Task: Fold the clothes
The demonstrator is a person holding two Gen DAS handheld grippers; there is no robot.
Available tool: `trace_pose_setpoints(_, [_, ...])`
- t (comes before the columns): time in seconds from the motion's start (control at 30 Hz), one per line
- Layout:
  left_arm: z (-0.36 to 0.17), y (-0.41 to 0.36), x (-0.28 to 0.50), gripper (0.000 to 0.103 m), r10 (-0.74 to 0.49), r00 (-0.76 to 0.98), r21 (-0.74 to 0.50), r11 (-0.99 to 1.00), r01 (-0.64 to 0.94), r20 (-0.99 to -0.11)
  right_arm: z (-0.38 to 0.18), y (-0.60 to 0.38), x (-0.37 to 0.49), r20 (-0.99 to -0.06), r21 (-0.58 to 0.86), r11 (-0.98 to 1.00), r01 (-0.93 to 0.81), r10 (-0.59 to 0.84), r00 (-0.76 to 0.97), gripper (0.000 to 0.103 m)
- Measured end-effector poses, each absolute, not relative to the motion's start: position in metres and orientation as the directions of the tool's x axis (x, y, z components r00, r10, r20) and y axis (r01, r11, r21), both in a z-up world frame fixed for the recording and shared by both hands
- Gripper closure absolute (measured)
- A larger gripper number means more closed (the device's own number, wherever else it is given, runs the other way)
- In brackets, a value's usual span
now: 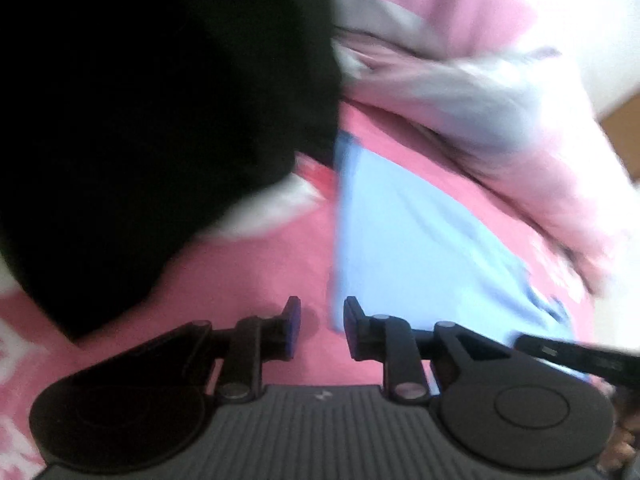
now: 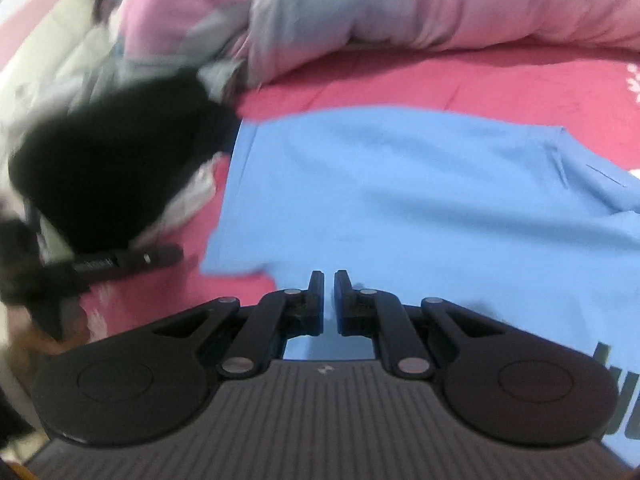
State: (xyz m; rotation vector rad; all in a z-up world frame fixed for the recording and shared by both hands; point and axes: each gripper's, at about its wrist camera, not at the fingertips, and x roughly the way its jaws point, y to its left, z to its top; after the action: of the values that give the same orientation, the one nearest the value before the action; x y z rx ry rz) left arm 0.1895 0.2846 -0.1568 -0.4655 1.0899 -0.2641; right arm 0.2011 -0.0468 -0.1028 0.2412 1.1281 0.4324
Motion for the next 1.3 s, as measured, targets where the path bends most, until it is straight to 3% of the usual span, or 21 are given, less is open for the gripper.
trace_pose_setpoints(0.03, [-0.158,0.276,0.189,0.066,-0.446,0.429,-0.491,0.871,0.006,-0.786,-0.102,-0.045,0.197,-0.813,0.407,0.888,-0.214,0.459,0.359,0.097])
trace_pose_setpoints(0.07, [-0.159,0.268,0.188,0.064,-0.463,0.413,-0.495,0.868,0.032,-0.785,-0.1,-0.045,0.193,-0.807,0.416,0.884,-0.214,0.467,0.36,0.097])
trace_pose_setpoints(0.3, [-0.167,0.211,0.184,0.064,-0.567,0.284,-0.527,0.823,0.21,-0.773,-0.093,-0.065,0.167,-0.804,0.434,0.887,-0.157,0.46,0.378,0.097])
trace_pose_setpoints(0.4, [-0.165,0.201,0.183,0.067,-0.547,0.279,-0.492,0.835,0.245,-0.789,-0.095,-0.074,0.157,-0.804,0.443,0.888,-0.121,0.454,0.385,0.097])
trace_pose_setpoints(0.43, [-0.166,0.198,0.183,0.077,-0.526,0.282,-0.466,0.848,0.254,-0.803,-0.096,-0.076,0.154,-0.803,0.446,0.888,-0.112,0.452,0.387,0.097])
trace_pose_setpoints(0.47, [-0.167,0.197,0.183,0.096,-0.487,0.29,-0.423,0.869,0.257,-0.824,-0.097,-0.077,0.151,-0.803,0.447,0.888,-0.104,0.45,0.39,0.097])
trace_pose_setpoints(0.57, [-0.171,0.202,0.186,0.099,-0.479,0.288,-0.434,0.876,0.21,-0.829,-0.098,-0.079,0.143,-0.801,0.451,0.888,-0.088,0.446,0.4,0.097])
trace_pose_setpoints(0.8, [-0.179,0.221,0.187,0.099,-0.539,0.281,-0.533,0.84,0.104,-0.794,-0.096,-0.078,0.143,-0.788,0.448,0.889,-0.097,0.444,0.427,0.097])
trace_pose_setpoints(1.03, [-0.179,0.26,0.182,0.099,-0.554,0.297,-0.577,0.816,0.011,-0.778,-0.121,-0.042,0.18,-0.772,0.427,0.876,-0.225,0.482,0.414,0.097])
trace_pose_setpoints(1.2, [-0.154,0.271,0.185,0.087,-0.537,0.363,-0.544,0.834,0.092,-0.762,-0.162,-0.019,0.207,-0.812,0.421,0.88,-0.219,0.473,0.341,0.098])
trace_pose_setpoints(1.3, [-0.143,0.266,0.195,0.078,-0.56,0.39,-0.543,0.823,0.165,-0.731,-0.145,-0.02,0.211,-0.777,0.438,0.865,-0.247,0.502,0.38,0.097])
